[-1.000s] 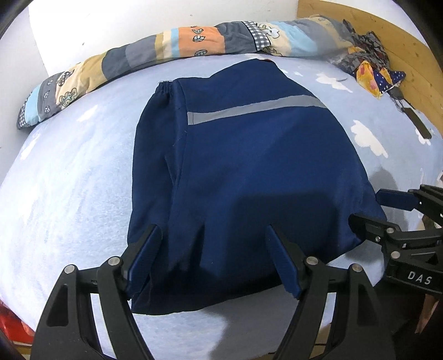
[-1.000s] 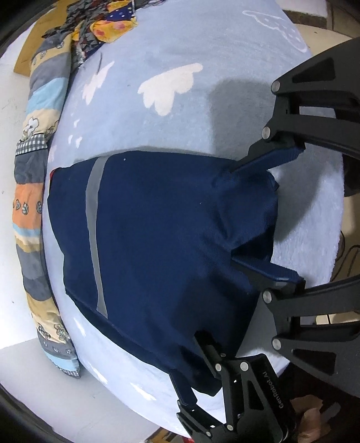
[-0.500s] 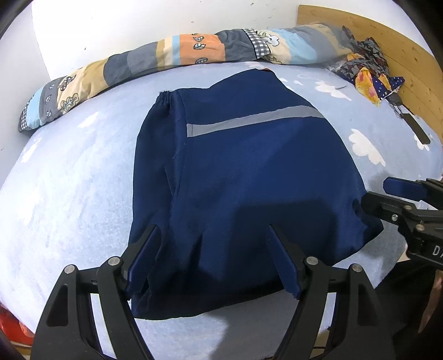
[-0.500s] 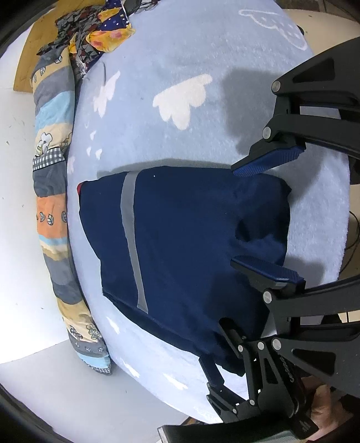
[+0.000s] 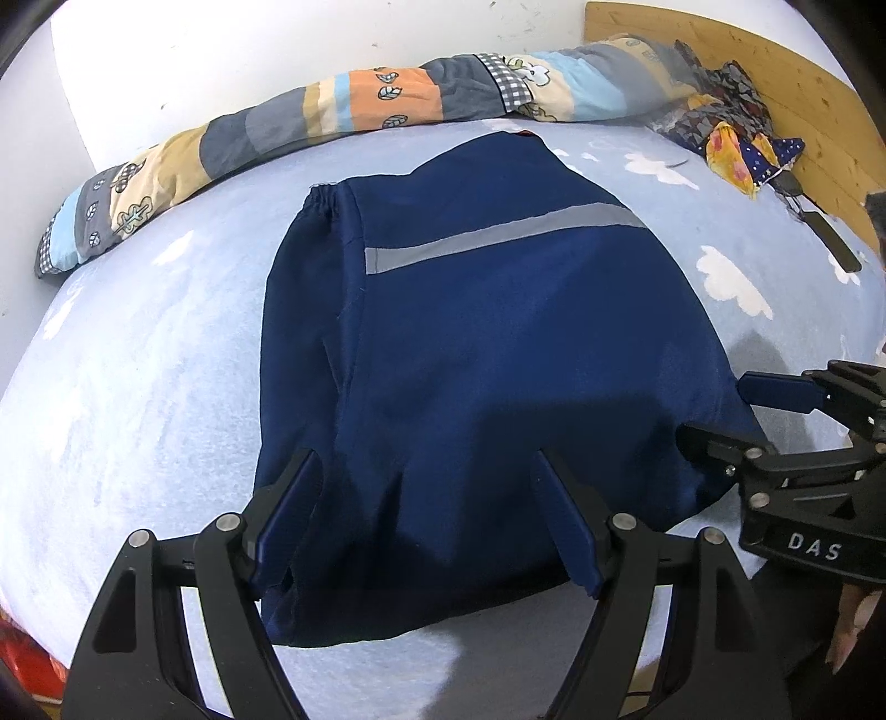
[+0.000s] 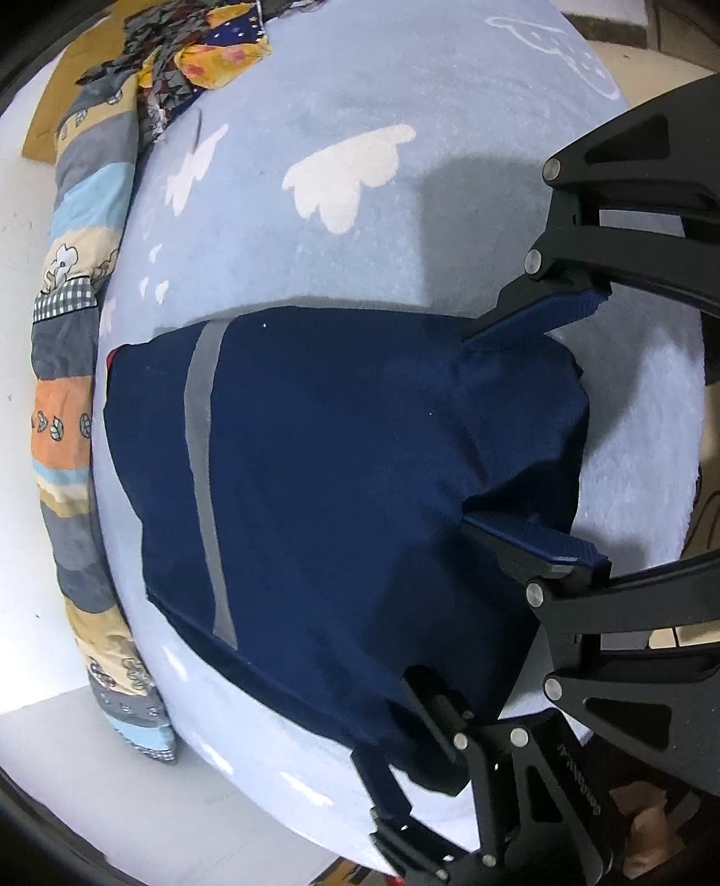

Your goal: Fold large clothes

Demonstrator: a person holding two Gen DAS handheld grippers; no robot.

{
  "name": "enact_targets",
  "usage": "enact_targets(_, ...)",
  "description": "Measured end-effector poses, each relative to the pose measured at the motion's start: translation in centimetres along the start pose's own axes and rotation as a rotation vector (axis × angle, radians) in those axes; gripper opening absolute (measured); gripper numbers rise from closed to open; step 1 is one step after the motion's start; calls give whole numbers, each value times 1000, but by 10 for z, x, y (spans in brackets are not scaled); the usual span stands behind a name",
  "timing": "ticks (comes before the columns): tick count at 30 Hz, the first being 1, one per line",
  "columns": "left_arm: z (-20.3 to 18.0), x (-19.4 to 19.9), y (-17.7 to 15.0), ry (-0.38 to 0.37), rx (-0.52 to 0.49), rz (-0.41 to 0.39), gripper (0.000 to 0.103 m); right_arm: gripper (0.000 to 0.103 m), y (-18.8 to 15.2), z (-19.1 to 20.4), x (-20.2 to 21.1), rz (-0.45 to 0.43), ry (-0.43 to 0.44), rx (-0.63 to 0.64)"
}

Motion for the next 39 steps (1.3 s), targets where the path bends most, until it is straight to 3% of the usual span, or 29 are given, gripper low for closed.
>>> enact_targets(3,0,0,-1,10,-5,-2,78,71,-3,-5,-6,27,22,-37)
enact_targets(8,6,15,5,8,25,-54,78,68,0,-11,7,-10,53,-80)
enact_targets(12,13,44,14,-2,76,-146,78,69,8,-12,37,-125,52,-85)
enact_targets(16,22,74,11,20,126,-218,87,70,6,-5,74,-269,-1,-28)
enact_targets(18,22,90,4,7,138,-245,88,77,-2,1,88,-312,-12,-9)
enact_targets(22,19,109,-5,-6,147,-260,102,82,-20,11,105,-345,-36,10)
enact_targets(25,21,123,-10,15,153,-287,103,83,-27,18,113,-370,-76,43)
enact_targets(30,28,127,-16,118,162,-234,103,85,-26,21,115,-390,-130,82)
enact_targets(34,30,137,-18,119,180,-256,103,85,-25,22,116,-399,-140,88)
enact_targets(39,37,139,-15,209,167,-235,103,85,-27,23,112,-383,-159,101)
Point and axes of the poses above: each gripper's, at about its wrist camera, not at the fingertips, and x roughly against the way its jaws point, z to its left, y to its top, the point moved 7 cm from there along -x, roughly the way its jaws point, and after that the axes turned 1 degree about -y, right-handed, at the moved point
